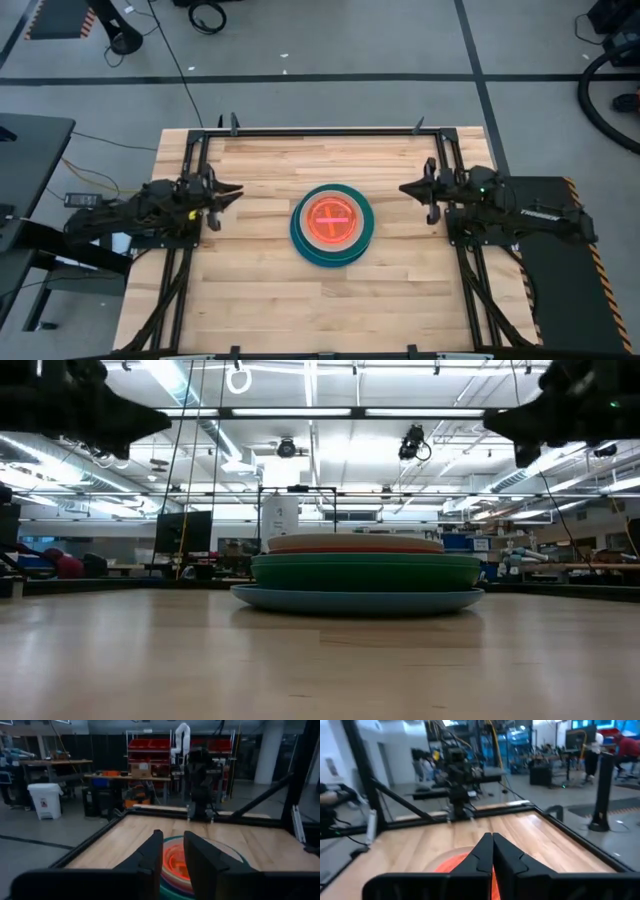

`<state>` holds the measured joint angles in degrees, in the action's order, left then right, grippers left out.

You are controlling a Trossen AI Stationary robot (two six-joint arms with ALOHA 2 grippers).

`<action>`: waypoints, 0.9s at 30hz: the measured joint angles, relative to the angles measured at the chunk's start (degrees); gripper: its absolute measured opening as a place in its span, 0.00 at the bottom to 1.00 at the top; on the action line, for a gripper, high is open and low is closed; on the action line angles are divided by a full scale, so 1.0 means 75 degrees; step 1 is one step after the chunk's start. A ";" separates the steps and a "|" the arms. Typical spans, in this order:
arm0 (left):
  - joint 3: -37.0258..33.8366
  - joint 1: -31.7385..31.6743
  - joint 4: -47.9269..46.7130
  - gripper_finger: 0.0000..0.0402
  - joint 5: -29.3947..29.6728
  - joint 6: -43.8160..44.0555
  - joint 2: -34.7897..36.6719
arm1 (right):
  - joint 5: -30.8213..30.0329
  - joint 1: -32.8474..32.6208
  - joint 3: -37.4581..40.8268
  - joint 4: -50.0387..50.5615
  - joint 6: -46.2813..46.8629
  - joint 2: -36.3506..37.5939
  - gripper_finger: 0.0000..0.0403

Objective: Stack plastic plates
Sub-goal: Return to Home Position

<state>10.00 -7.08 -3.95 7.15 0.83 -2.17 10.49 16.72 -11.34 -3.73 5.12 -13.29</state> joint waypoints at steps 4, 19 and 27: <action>-0.0818 0.0104 0.1366 0.15 -0.0174 0.0140 0.0050 | -0.0006 -0.0250 0.0758 -0.0128 0.0338 0.1114 0.02; -0.1271 0.0139 0.1475 0.03 -0.0499 0.0610 0.0142 | -0.0410 -0.0640 0.1466 0.0164 0.0462 0.1243 0.04; -0.1274 0.0154 0.0820 0.03 -0.0813 0.0622 0.0153 | -0.0451 -0.0642 0.1466 0.0158 0.0439 0.1174 0.05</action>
<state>0.45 -5.92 2.20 1.06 5.49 -1.02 7.10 11.90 -0.34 -2.54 8.41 -4.49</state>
